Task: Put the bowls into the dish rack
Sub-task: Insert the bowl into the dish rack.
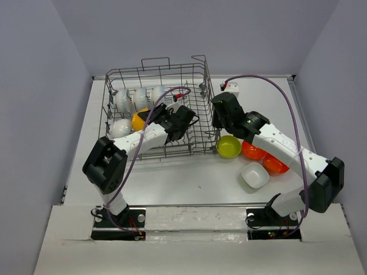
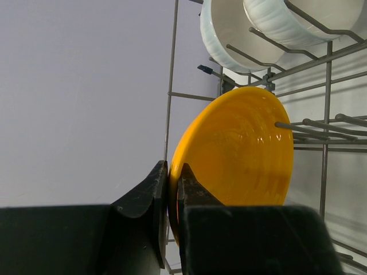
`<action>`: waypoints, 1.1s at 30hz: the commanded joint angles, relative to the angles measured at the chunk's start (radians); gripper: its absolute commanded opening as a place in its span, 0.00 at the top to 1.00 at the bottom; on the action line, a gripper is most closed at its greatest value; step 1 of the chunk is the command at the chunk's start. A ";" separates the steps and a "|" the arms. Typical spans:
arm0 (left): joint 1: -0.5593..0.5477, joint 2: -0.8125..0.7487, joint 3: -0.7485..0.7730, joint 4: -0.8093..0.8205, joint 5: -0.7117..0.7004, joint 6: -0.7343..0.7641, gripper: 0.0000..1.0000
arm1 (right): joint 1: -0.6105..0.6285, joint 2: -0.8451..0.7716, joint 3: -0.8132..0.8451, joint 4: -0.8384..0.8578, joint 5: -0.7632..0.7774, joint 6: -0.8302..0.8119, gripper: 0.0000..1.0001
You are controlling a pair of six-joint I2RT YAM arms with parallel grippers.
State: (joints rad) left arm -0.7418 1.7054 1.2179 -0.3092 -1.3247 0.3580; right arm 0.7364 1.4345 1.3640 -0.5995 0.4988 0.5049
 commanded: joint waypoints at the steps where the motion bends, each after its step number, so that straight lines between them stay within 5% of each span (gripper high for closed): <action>1: -0.042 -0.007 -0.006 0.065 0.021 0.002 1.00 | 0.014 -0.075 0.046 0.087 0.007 -0.002 0.98; 33: -0.108 0.069 0.005 0.032 0.088 -0.051 0.93 | 0.014 -0.077 0.046 0.078 0.012 -0.003 0.98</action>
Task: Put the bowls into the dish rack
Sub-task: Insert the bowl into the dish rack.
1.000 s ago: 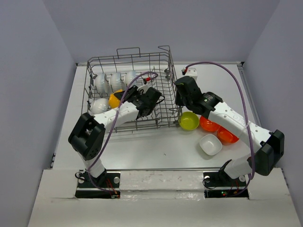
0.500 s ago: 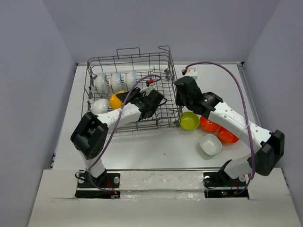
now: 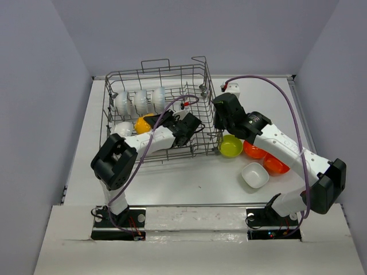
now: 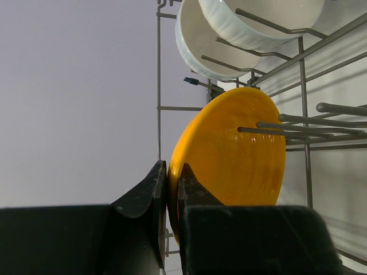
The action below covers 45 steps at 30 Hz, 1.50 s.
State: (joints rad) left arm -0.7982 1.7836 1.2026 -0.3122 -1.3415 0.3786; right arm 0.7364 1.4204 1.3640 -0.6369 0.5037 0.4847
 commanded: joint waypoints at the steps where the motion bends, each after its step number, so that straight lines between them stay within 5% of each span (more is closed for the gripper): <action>1: -0.052 -0.007 0.020 0.033 0.107 -0.073 0.93 | 0.014 -0.063 0.046 0.117 0.007 0.017 0.98; 26: -0.036 -0.032 0.061 -0.031 0.153 -0.159 0.63 | 0.014 -0.041 0.056 0.117 -0.010 0.012 0.98; 45: 0.079 -0.090 0.144 -0.160 0.238 -0.305 0.61 | 0.014 -0.018 0.083 0.108 -0.036 0.008 0.98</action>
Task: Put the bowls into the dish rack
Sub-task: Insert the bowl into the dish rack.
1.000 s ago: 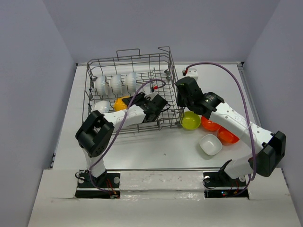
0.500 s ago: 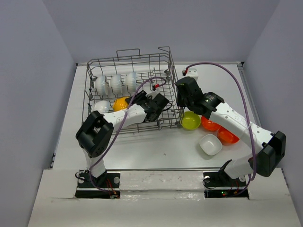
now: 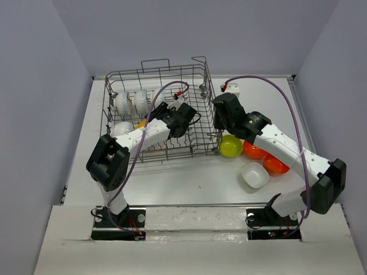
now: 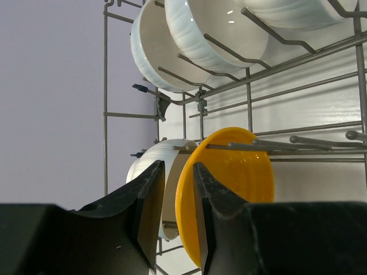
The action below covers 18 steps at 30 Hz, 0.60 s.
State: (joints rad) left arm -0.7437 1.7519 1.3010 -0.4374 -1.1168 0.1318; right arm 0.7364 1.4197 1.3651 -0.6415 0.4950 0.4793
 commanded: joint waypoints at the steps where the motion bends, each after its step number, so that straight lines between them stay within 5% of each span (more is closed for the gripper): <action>1: 0.029 -0.061 0.049 -0.040 0.017 -0.064 0.61 | 0.014 -0.016 0.084 0.111 -0.029 0.013 0.98; 18: 0.038 -0.212 0.087 0.009 -0.003 -0.054 0.57 | 0.034 0.021 0.100 0.089 -0.044 0.021 0.99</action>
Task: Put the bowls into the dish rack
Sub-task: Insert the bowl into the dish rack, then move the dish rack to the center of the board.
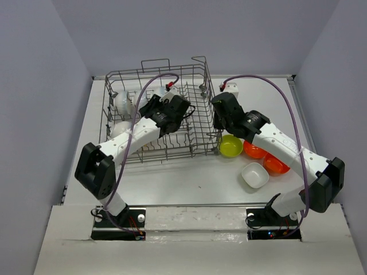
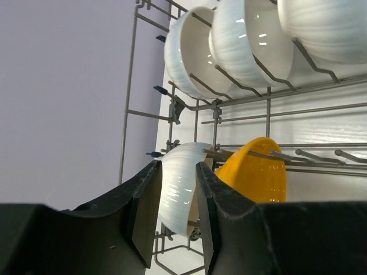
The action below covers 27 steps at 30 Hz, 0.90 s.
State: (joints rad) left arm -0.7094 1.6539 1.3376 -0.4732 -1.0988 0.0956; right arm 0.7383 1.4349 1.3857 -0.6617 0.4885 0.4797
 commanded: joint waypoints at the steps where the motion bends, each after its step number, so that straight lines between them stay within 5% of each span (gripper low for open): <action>1: 0.007 -0.129 0.049 0.054 -0.013 -0.013 0.57 | 0.042 0.009 0.082 0.108 -0.034 0.022 0.99; 19: 0.013 -0.313 0.011 0.102 0.060 -0.020 0.58 | 0.164 0.065 0.124 0.073 0.038 0.037 0.99; 27: 0.013 -0.370 -0.015 0.113 0.088 -0.046 0.56 | 0.164 0.010 0.141 0.063 0.085 0.043 0.60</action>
State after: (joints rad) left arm -0.6983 1.3464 1.3350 -0.3927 -1.0119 0.0875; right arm 0.8719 1.4982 1.4479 -0.6880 0.5735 0.5198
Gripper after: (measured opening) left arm 0.431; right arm 0.345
